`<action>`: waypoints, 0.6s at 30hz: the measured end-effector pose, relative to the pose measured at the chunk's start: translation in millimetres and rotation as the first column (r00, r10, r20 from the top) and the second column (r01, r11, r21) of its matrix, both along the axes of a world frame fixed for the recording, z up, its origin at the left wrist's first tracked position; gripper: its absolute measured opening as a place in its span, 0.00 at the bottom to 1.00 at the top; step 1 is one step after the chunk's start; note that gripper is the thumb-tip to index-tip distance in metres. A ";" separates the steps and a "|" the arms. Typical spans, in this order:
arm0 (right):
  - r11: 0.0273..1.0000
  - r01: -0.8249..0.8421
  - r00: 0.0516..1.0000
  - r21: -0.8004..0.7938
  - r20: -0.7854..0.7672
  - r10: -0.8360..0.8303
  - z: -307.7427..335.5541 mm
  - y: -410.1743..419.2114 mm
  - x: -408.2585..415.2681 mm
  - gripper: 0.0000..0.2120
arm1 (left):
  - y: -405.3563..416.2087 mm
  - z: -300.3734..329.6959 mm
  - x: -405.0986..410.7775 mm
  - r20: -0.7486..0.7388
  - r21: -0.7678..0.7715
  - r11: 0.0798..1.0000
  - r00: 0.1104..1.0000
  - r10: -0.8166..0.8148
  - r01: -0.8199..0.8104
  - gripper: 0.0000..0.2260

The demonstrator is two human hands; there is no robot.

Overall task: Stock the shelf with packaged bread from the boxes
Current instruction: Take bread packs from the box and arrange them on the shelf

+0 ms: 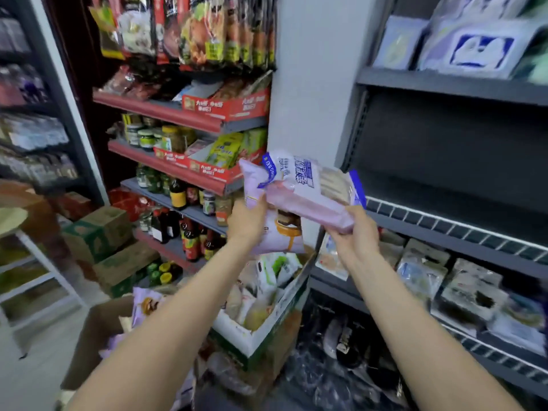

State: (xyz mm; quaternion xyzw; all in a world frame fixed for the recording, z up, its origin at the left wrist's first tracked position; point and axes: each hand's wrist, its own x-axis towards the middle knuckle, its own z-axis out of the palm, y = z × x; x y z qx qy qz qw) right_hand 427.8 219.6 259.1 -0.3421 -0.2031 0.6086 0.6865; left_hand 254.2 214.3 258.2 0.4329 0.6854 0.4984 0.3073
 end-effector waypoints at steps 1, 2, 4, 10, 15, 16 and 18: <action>0.999 -0.046 0.996 0.022 0.076 0.044 7.4 8.5 19.0 0.25 | 10.9 12.5 24.2 -0.011 0.006 1.000 1.000 -0.002 0.002 0.24; 0.995 -0.088 0.981 0.039 0.180 0.080 16.3 13.4 37.5 0.32 | 20.5 25.8 46.7 -0.018 0.008 1.000 1.000 -0.006 0.006 0.23; 0.981 -0.177 0.897 0.079 0.423 0.128 34.1 24.2 74.6 0.39 | 35.5 49.3 87.2 -0.031 0.027 0.999 0.999 -0.024 0.025 0.23; 0.989 -0.142 0.408 -0.043 0.908 0.097 71.2 59.7 181.3 0.40 | 78.9 87.8 170.9 -0.133 0.060 0.984 0.978 -0.158 0.167 0.24; 0.961 -0.236 0.250 0.141 0.965 -0.081 74.4 107.9 217.8 0.63 | 126.7 92.8 204.8 -0.218 0.018 0.969 0.946 -0.238 0.248 0.24; 0.957 -0.259 0.233 0.131 0.970 -0.069 74.8 119.8 221.6 0.64 | 138.2 91.8 207.9 -0.224 0.011 0.964 0.941 -0.256 0.265 0.24; 0.973 -0.191 0.235 0.131 0.968 -0.085 75.0 142.6 229.2 0.56 | 161.6 89.3 211.0 -0.183 0.031 0.955 0.941 -0.284 0.295 0.25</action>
